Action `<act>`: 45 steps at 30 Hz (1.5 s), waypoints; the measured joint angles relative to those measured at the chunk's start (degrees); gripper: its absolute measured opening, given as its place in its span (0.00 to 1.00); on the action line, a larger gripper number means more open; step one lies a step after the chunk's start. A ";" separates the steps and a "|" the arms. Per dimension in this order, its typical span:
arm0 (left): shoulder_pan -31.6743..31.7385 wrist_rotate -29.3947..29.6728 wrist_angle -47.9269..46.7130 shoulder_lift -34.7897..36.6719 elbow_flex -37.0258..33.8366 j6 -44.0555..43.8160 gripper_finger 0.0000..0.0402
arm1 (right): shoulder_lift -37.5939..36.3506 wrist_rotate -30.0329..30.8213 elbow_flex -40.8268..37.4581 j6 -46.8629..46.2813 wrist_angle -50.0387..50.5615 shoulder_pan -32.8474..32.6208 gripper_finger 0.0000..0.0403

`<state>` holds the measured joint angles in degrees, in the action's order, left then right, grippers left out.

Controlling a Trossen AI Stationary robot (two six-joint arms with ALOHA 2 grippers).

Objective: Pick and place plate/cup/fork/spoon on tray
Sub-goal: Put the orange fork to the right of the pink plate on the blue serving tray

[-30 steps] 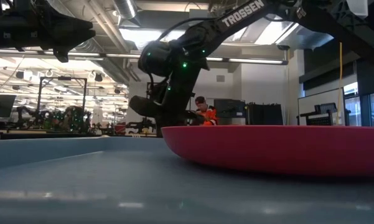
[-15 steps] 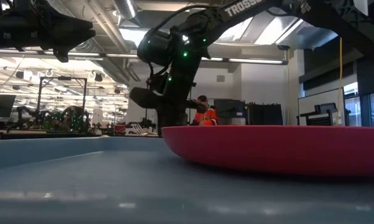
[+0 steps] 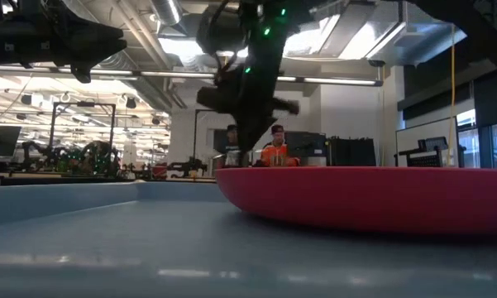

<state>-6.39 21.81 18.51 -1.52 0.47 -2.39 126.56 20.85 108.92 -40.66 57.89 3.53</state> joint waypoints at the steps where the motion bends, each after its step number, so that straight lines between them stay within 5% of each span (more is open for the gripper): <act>1: -0.01 0.00 0.04 0.00 0.00 0.00 0.29 | -0.54 0.98 0.00 -1.21 1.84 -0.66 0.05; 9: 0.00 0.02 0.04 0.02 0.00 0.00 0.29 | -7.68 9.30 -0.76 -13.04 13.45 -7.33 0.06; 17: -0.02 0.00 0.04 0.02 0.00 0.00 0.29 | -13.55 11.57 -6.87 -35.48 24.23 -15.89 0.07; 35: -0.01 0.00 0.02 0.02 0.00 0.00 0.29 | -17.70 11.04 -23.04 -88.97 18.59 -42.50 0.07; 45: -0.02 0.00 0.04 0.02 0.00 0.00 0.29 | -15.36 11.31 -23.43 -98.82 12.76 -48.58 0.07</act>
<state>-6.42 21.80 18.55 -1.50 0.46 -2.39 111.20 32.16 85.49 -139.48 70.65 -45.06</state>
